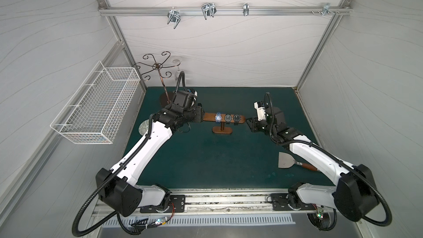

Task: Place watch on stand
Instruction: Place the watch on the stand.

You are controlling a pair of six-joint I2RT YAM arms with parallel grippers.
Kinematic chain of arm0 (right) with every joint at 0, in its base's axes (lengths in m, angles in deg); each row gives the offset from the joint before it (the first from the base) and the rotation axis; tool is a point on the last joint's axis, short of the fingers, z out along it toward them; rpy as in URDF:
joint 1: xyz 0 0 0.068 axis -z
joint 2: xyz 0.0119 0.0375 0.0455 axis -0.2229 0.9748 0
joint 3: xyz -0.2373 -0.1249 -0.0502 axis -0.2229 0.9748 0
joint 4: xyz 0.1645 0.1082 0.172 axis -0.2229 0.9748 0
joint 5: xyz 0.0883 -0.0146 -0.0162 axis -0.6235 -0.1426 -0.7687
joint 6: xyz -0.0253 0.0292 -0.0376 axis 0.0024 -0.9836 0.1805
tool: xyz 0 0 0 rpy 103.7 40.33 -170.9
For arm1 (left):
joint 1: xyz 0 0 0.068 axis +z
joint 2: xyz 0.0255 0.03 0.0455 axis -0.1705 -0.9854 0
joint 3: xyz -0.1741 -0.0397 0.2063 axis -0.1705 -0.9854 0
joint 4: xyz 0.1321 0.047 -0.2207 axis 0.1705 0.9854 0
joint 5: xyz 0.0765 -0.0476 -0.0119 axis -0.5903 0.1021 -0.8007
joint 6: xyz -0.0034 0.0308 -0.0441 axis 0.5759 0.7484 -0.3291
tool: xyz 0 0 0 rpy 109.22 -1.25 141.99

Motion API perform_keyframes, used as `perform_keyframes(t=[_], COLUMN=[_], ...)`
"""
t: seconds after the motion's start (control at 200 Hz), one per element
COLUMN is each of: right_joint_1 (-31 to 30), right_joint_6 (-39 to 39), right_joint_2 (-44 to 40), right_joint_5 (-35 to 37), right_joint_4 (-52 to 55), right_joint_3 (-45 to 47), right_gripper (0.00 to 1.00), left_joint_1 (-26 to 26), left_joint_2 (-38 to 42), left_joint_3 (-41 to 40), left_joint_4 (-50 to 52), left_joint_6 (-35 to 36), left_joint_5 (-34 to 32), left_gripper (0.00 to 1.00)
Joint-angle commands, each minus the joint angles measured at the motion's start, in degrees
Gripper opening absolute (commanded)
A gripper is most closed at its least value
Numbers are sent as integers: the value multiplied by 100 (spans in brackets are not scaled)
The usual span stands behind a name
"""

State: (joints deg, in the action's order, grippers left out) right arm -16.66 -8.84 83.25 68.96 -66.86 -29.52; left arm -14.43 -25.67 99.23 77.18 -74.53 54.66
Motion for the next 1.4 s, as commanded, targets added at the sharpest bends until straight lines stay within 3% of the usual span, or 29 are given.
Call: perform_keyframes(t=[0.0, 0.4, 1.396], right_joint_1=[32, 19, 1], right_joint_6=[5, 24, 108], right_joint_2=[183, 407, 672], right_joint_5=[-55, -19, 28], right_joint_4=[-191, -418, -442], right_joint_3=[-28, -4, -81], right_gripper=[29, 29, 25], left_joint_1=[17, 17, -66], left_joint_2=[-86, -405, -1014], left_joint_3=[214, 144, -137], left_joint_4=[7, -12, -546], left_joint_6=[59, 138, 11], left_joint_5=[-386, -929, -642], left_gripper=[31, 31, 28])
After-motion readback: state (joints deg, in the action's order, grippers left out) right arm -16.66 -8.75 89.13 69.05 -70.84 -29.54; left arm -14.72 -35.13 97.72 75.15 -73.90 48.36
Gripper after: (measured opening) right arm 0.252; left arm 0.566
